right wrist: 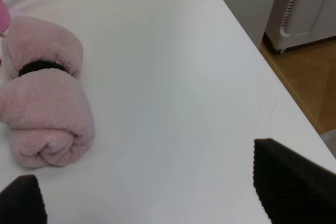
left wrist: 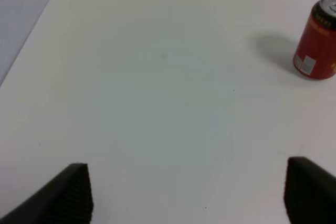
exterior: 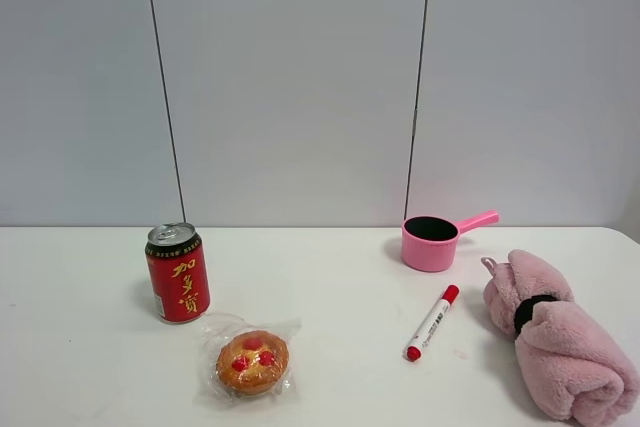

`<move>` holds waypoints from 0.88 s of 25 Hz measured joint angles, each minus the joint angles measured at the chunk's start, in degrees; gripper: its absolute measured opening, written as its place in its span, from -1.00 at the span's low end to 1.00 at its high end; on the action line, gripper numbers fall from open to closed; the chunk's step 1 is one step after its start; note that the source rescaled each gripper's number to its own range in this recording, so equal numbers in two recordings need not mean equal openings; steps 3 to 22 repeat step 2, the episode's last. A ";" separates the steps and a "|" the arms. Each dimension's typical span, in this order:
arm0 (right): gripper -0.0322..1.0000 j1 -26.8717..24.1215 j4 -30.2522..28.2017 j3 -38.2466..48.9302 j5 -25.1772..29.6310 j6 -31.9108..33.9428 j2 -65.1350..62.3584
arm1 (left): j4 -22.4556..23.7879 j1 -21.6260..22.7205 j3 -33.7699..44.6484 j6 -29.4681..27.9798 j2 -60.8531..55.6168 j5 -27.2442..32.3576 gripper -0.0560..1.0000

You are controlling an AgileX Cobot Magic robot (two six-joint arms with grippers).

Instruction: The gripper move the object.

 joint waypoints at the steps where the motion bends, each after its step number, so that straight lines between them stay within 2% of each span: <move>1: 0.33 0.00 0.00 0.00 0.00 0.00 0.00 | 0.00 0.00 0.00 0.00 0.00 0.00 1.00; 22: 0.33 0.00 0.00 0.00 0.00 0.00 0.00 | 0.00 0.00 0.00 0.00 0.00 0.00 1.00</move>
